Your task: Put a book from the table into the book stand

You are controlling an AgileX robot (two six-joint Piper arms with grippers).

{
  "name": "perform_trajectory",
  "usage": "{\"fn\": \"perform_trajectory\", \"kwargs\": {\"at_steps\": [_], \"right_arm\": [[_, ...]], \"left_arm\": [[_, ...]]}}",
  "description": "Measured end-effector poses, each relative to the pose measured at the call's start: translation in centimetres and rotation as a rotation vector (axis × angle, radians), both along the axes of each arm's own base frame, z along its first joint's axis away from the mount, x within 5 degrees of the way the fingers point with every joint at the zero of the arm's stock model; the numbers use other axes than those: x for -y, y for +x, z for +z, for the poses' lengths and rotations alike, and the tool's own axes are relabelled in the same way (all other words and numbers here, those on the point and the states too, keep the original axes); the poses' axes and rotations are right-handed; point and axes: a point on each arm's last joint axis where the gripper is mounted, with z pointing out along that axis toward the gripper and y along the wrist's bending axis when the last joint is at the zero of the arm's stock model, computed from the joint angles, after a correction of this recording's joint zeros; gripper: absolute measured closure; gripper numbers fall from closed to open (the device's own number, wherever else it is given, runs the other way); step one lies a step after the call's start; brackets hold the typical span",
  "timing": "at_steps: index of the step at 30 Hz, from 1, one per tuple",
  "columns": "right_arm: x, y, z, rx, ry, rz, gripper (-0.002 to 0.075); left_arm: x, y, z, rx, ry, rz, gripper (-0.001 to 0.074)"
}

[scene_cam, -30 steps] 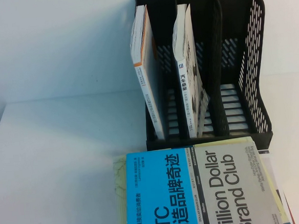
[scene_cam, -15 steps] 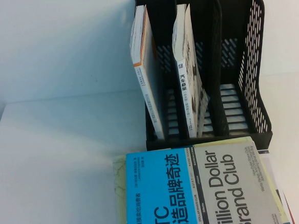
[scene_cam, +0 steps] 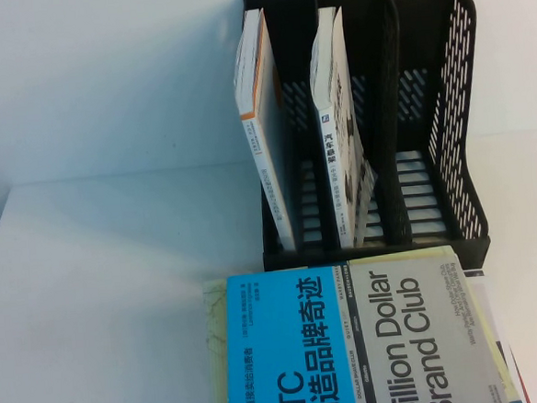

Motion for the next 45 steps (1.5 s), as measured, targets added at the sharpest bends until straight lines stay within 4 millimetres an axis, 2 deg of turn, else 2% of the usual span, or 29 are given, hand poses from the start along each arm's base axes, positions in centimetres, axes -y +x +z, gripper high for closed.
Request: {"fn": "perform_trajectory", "kwargs": {"at_steps": [5,10,13,16,20,24,30,37,45], "right_arm": [[-0.8,0.2,-0.9,-0.053,0.083,0.058,0.0729],[-1.6,1.1,-3.5,-0.162,0.161,0.109,0.0729],[-2.1,1.9,-4.5,-0.232,0.089,0.189,0.0729],[-3.3,3.1,-5.4,-0.319,-0.01,0.354,0.0729],[-4.6,5.5,-7.2,-0.559,-0.088,0.503,0.0729],[-5.7,8.3,-8.7,-0.704,-0.044,0.561,0.0729],[-7.4,10.2,-9.7,-0.705,0.026,0.709,0.0729],[-8.3,11.9,-11.0,-0.712,0.092,0.74,0.0729],[-8.5,12.7,-12.2,-0.759,0.111,0.749,0.0729]], "left_arm": [[0.3,0.4,-0.6,-0.073,-0.032,-0.015,0.0738],[1.5,1.3,-0.9,-0.116,-0.121,-0.092,0.0738],[2.5,2.7,-1.2,-0.167,-0.141,-0.165,0.0738],[3.7,4.5,-1.6,-0.226,-0.162,-0.263,0.0738],[5.4,7.5,-2.7,-0.323,-0.238,-0.36,0.0738],[6.6,9.8,-4.0,-0.405,-0.297,-0.41,0.0738],[7.7,11.9,-5.5,-0.492,-0.361,-0.459,0.0738],[6.3,13.7,-5.4,-0.43,-0.526,-0.48,0.0738],[2.6,15.2,-6.1,-0.423,-0.772,-0.565,0.0738]]}}
